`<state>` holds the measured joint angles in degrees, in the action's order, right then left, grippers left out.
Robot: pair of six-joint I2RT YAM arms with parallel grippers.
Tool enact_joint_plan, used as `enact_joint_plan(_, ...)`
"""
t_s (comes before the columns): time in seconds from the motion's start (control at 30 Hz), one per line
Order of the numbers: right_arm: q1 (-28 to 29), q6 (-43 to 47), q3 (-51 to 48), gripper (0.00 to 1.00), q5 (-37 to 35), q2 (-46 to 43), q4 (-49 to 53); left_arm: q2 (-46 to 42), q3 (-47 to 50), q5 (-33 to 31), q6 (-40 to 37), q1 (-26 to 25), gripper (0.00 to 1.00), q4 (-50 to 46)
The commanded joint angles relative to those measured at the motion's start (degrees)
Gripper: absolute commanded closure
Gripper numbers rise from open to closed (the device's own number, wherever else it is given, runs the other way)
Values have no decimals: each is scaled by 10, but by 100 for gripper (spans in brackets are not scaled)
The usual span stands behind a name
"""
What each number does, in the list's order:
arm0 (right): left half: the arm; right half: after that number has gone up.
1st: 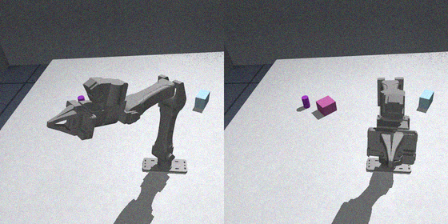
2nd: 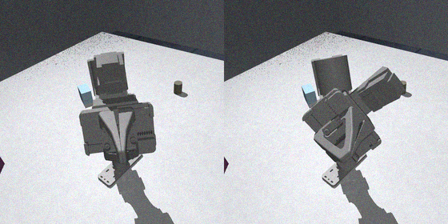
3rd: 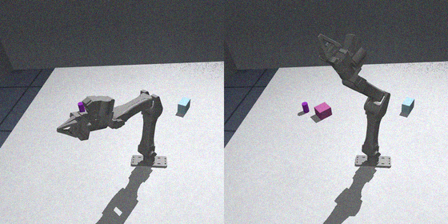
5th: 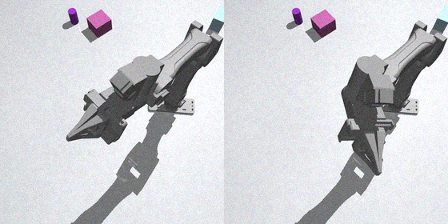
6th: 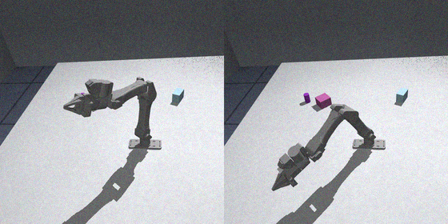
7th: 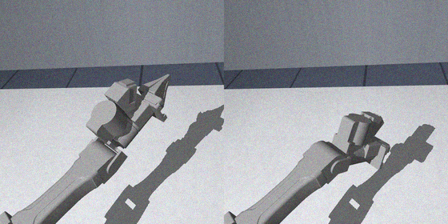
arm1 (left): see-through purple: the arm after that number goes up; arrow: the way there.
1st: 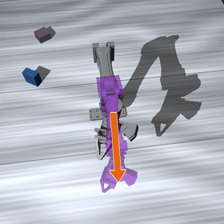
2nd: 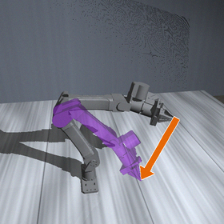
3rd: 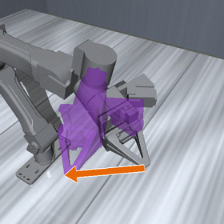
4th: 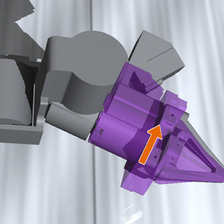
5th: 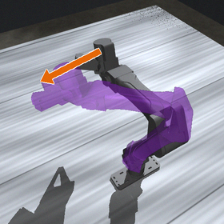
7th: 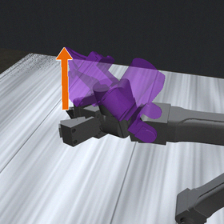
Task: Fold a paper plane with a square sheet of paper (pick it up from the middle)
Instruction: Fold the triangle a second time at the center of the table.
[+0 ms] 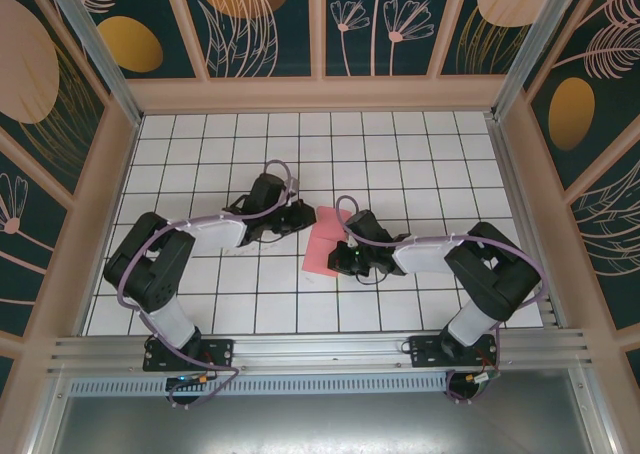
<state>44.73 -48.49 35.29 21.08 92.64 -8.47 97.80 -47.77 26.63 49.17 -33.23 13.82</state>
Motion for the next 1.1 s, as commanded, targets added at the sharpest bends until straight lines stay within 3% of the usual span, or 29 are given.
enact_joint_plan(0.0, 9, 9, -12, 100, -27, 36, 79, 22, 2, 28, 11, -23, 88, 30)
enact_joint_plan(0.2, 9, 8, -10, 100, -28, 39, 79, 71, 0, 31, 22, -37, 90, 56)
enact_joint_plan(0.43, 10, 6, -6, 100, -29, 32, 86, 98, 8, -23, 13, -37, 92, 12)
enact_joint_plan(0.87, 9, 20, 71, 100, -23, -10, 93, 106, 17, -54, 7, -37, 94, -13)
enact_joint_plan(1.07, 6, 22, 96, 100, -22, 18, 85, 103, 19, -53, 7, -37, 94, -12)
